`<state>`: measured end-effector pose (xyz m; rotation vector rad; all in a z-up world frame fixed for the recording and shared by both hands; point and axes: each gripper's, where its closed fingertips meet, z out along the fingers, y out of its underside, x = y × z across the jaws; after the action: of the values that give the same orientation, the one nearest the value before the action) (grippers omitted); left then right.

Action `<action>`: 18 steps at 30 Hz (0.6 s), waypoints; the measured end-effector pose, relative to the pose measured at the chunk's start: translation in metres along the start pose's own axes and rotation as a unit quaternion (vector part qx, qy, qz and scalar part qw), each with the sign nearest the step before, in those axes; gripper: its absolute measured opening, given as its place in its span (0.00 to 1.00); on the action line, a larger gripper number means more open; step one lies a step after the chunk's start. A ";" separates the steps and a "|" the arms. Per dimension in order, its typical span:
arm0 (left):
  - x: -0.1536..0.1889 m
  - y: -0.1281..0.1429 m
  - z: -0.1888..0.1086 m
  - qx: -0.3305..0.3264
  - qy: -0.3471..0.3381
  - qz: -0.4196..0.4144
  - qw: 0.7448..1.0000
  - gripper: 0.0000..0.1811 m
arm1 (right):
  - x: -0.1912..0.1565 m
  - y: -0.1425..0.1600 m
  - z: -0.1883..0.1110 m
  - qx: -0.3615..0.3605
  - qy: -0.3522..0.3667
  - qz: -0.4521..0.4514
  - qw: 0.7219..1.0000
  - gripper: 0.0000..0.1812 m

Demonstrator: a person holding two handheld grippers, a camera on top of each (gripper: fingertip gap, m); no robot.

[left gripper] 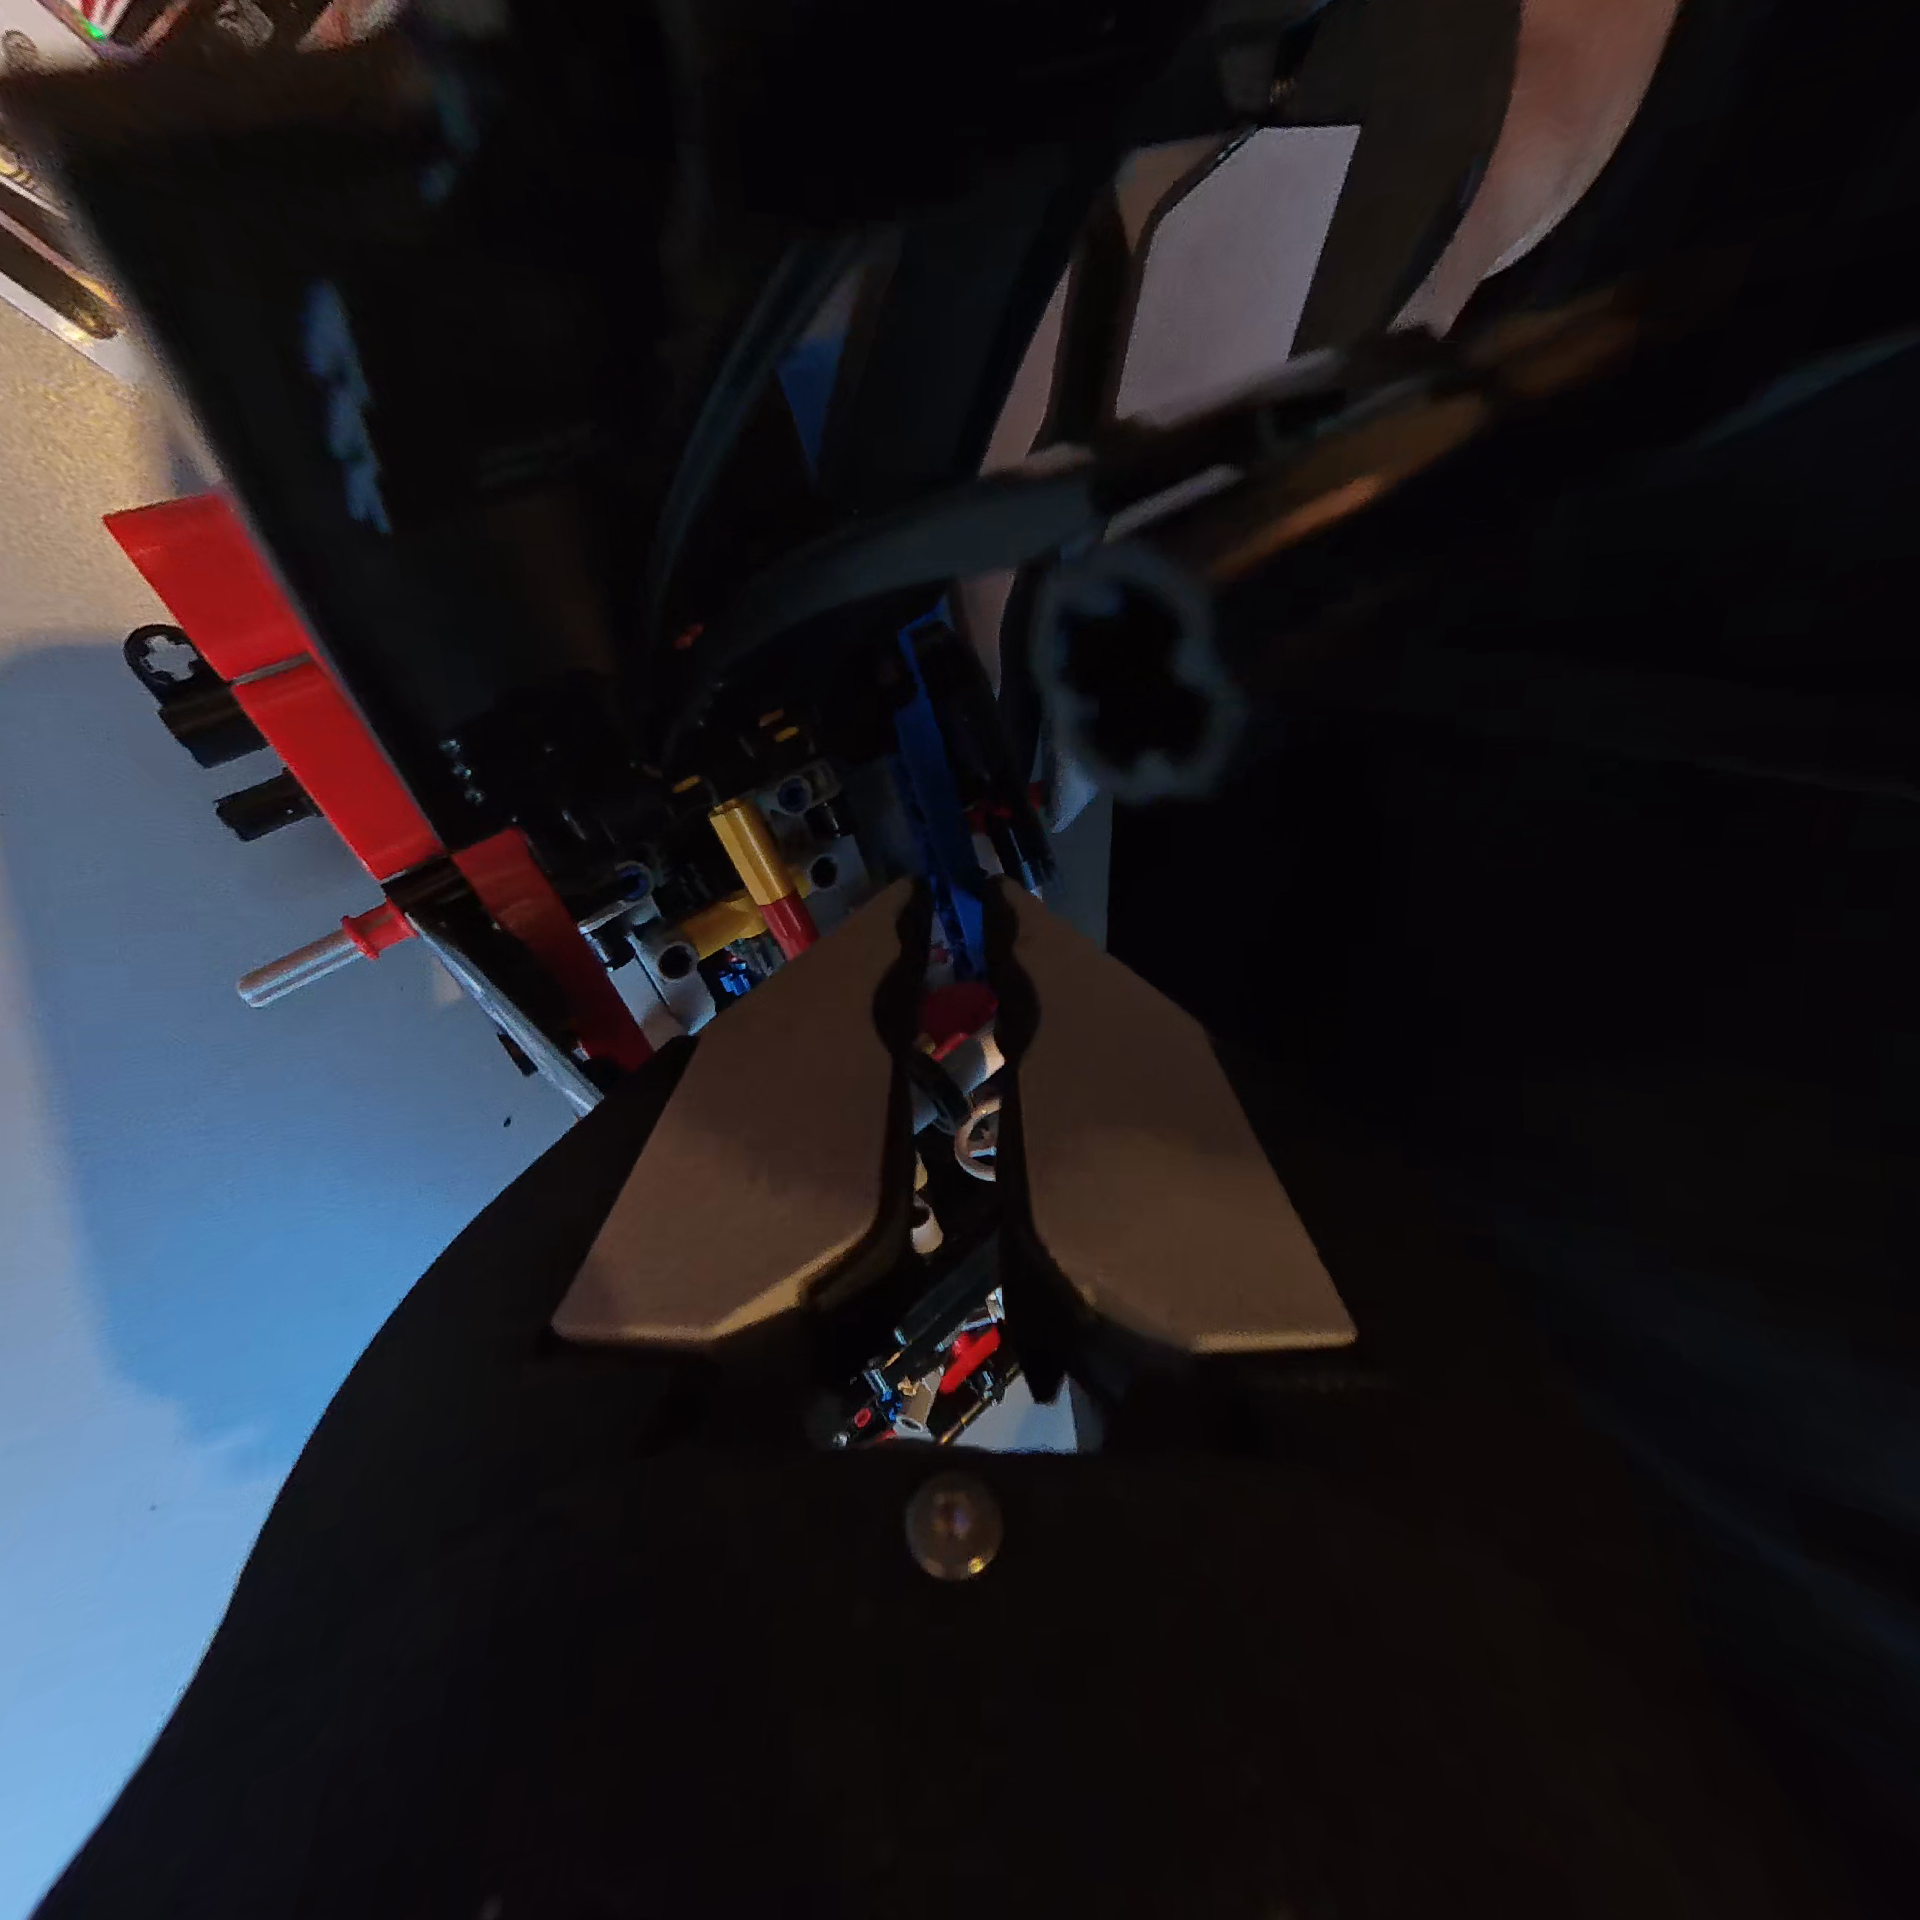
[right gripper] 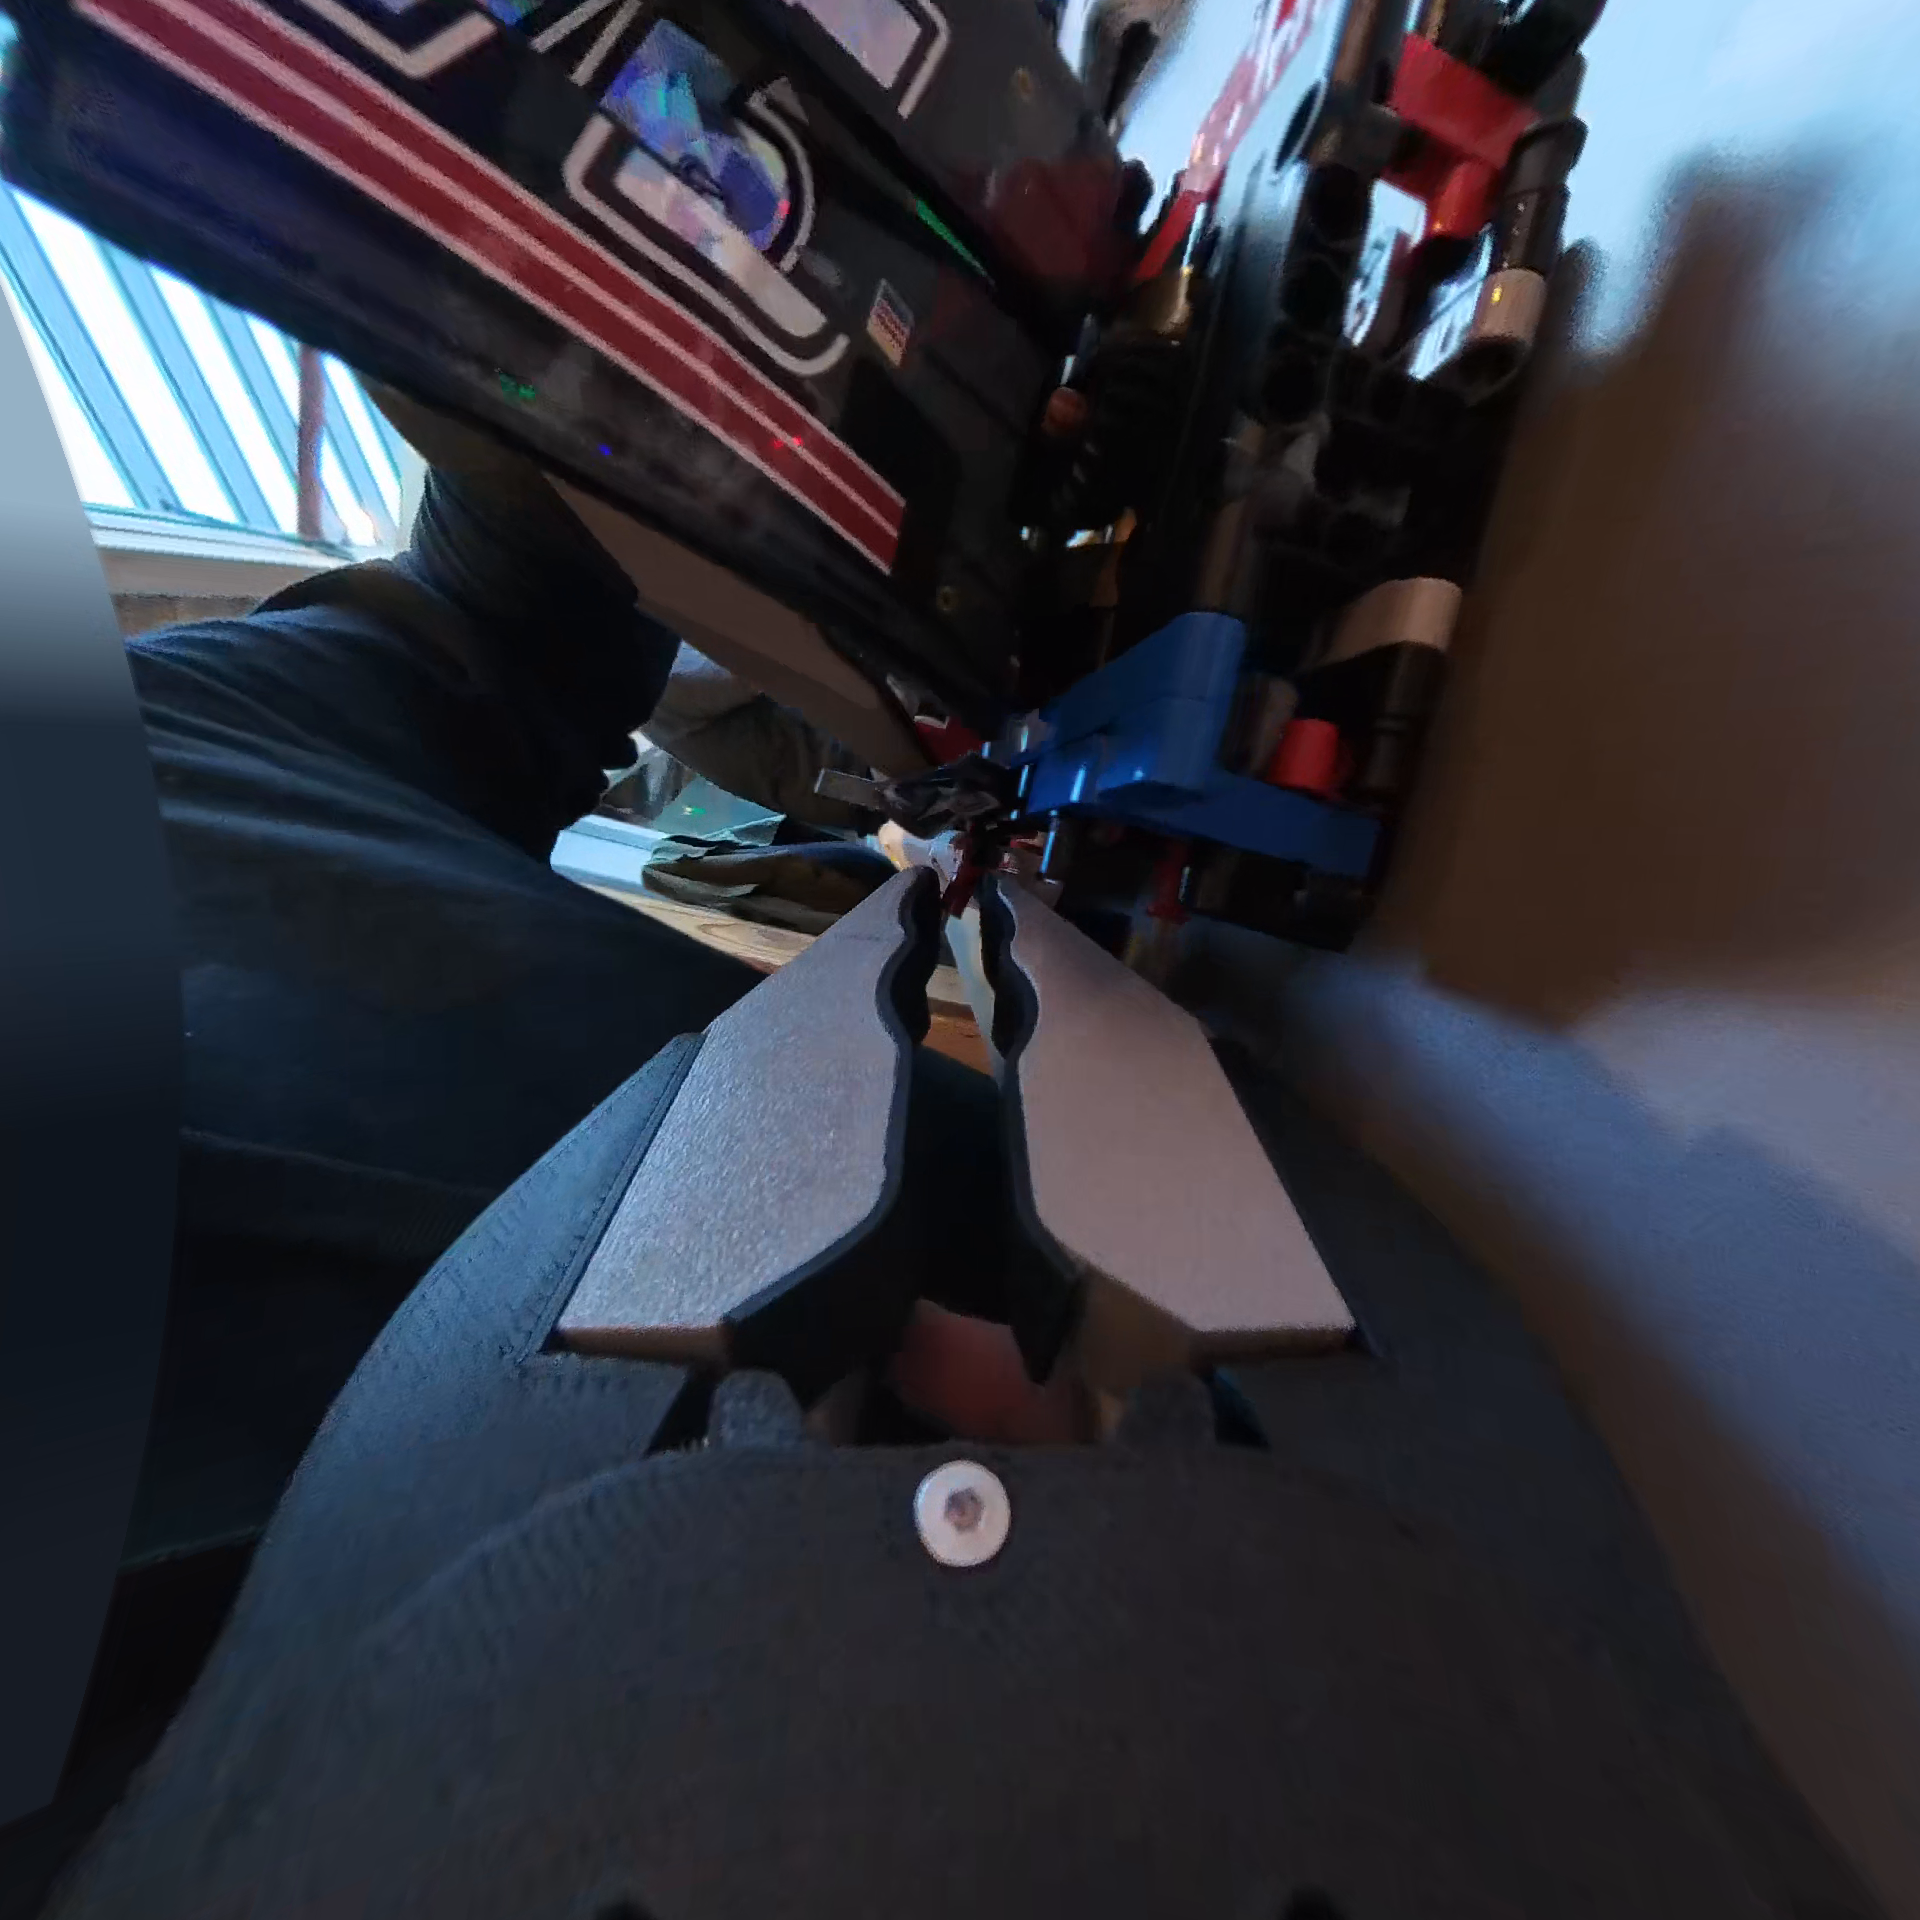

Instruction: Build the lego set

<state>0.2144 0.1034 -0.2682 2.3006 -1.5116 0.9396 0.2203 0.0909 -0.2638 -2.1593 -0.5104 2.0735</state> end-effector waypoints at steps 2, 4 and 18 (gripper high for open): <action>-0.001 -0.003 -0.002 0.017 -0.003 -0.007 1.000 0.02 | 0.000 0.000 0.000 -0.001 0.003 -0.001 1.000 0.02; -0.004 -0.006 -0.006 0.040 -0.003 -0.017 0.999 0.00 | 0.001 0.000 0.000 -0.001 0.015 -0.026 1.000 0.02; -0.009 0.003 -0.007 0.027 -0.017 -0.022 0.999 0.00 | 0.002 -0.003 -0.002 0.010 0.042 -0.089 0.995 0.02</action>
<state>0.2070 0.1121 -0.2690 2.3881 -1.4607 0.9460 0.2213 0.0948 -0.2645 -2.0954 -0.6452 1.8787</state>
